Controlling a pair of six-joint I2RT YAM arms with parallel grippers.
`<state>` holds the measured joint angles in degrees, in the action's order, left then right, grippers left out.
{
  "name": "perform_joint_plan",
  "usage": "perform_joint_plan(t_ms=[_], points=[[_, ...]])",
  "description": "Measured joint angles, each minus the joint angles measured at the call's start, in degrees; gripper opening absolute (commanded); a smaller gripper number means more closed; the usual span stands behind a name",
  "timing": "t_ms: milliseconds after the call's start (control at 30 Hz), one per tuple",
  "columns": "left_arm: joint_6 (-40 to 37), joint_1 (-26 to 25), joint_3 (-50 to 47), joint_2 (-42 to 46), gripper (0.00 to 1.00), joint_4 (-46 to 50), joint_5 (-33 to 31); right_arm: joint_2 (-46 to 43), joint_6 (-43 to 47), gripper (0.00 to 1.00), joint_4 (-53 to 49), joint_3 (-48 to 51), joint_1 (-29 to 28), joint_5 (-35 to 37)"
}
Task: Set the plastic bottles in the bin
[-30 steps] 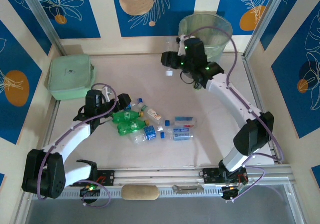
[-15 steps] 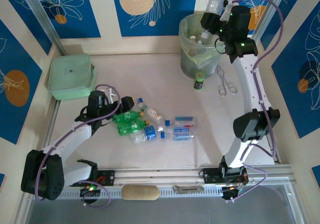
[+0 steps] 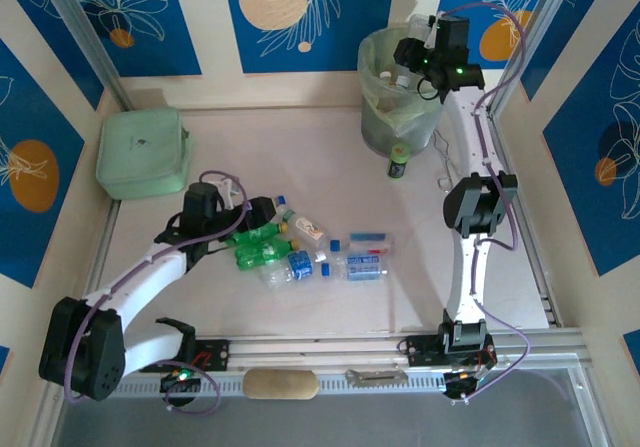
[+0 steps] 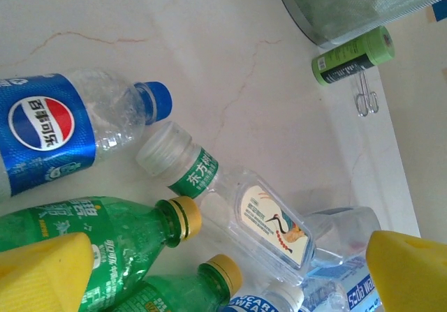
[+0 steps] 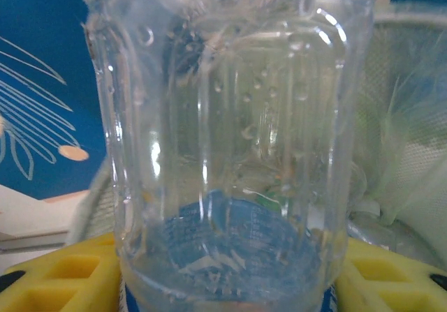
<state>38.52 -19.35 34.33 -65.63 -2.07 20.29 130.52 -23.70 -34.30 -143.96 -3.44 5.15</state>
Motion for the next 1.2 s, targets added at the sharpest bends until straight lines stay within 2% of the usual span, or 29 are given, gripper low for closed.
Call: perform_joint_plan(t_ms=[333,467,767,933,1067,1200], points=[[-0.02,-1.14,-0.81,2.69,1.0,1.79,-2.38,2.91,-2.29,0.8,-3.93,-4.48,0.17,-0.02],[-0.04,-1.2,-0.81,2.8,1.0,2.29,-2.86,2.84,-2.64,0.89,-3.76,-8.28,0.22,-0.24],[-1.57,-1.55,-0.61,2.84,1.0,3.69,-3.43,-2.45,-1.46,0.92,-5.18,-6.8,-0.59,-1.88],[-3.43,-1.57,0.81,3.74,1.0,5.99,-4.26,-13.88,1.25,0.95,-4.13,4.72,-4.2,-3.04],[-5.35,-1.64,2.16,5.42,1.0,8.2,-4.5,-26.53,3.19,1.0,-0.17,21.46,-9.62,-3.72],[-6.97,-2.49,2.75,7.61,1.0,10.78,-4.5,-38.53,3.32,0.99,5.29,40.54,-15.04,-3.63]])
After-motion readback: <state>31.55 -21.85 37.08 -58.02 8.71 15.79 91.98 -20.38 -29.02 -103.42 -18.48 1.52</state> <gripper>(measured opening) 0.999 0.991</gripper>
